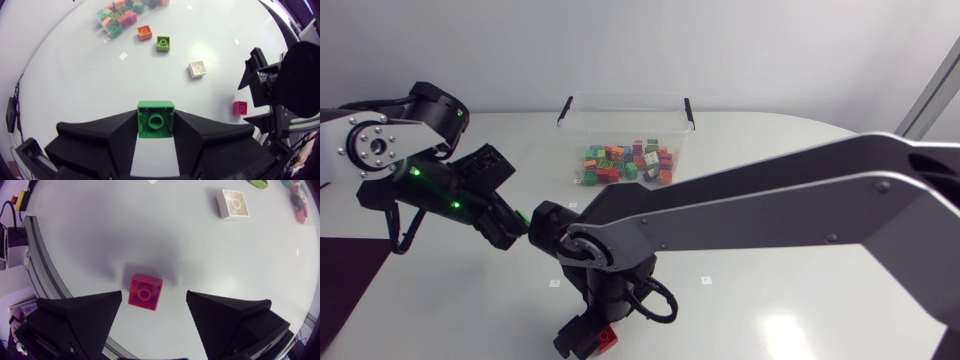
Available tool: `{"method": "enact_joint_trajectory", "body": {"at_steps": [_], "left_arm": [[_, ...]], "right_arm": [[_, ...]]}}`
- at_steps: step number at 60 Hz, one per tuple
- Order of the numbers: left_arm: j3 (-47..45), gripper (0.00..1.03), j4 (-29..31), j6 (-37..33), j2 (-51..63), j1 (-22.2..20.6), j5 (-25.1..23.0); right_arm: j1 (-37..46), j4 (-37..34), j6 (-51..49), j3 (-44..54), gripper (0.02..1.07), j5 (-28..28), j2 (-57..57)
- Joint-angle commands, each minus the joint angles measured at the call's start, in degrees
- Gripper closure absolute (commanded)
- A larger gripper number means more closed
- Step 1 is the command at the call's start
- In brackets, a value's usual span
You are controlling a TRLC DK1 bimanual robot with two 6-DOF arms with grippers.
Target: Place the duplo bricks in the container
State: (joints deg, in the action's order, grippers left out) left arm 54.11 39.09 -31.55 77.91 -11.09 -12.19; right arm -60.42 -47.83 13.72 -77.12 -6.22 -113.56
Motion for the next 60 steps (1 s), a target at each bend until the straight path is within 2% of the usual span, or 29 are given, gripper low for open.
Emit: {"method": "enact_joint_trajectory", "body": {"at_steps": [1, 15, 28, 36, 44, 51, 54, 60], "left_arm": [[2.4, 0.77, -0.9, 2.4, -1.1, 0.6, -1.3], [6.4, 0.77, -5.3, 5.6, -0.4, 2.4, -4.1], [9.5, 0.77, -8.7, 7.8, 1.9, 2.7, -4.4], [11.5, 0.77, -10.9, 9.1, 3.6, 2.7, -4.5], [14.8, 0.77, -12.5, 10.8, 6.4, 2.7, -4.9], [18.4, 0.77, -13.3, 11.9, 9.4, 2.5, -5.1], [19.9, 0.77, -13.4, 12.3, 10.6, 2.5, -5.6], [23.0, 0.77, -14.2, 13.0, 13.3, 2.2, -5.7]], "right_arm": [[-0.7, -0.8, 1.8, -0.9, 0.19, 0.1, -1.8], [-1.2, 0.0, 2.6, -1.2, 0.34, 1.3, -2.7], [-1.8, 1.5, 2.6, -0.3, 0.52, 2.1, -3.1], [-1.8, 1.7, 2.3, 0.0, 0.57, 2.1, -3.5], [-1.7, 2.7, 2.0, 0.7, 0.7, 1.9, -3.8], [-1.2, 3.0, 1.8, 2.0, 0.72, 1.9, -2.6], [-0.7, 3.4, 1.7, 2.9, 0.77, 1.9, -1.2], [0.9, 3.2, 1.4, 4.3, 0.77, 1.9, 2.0]]}}
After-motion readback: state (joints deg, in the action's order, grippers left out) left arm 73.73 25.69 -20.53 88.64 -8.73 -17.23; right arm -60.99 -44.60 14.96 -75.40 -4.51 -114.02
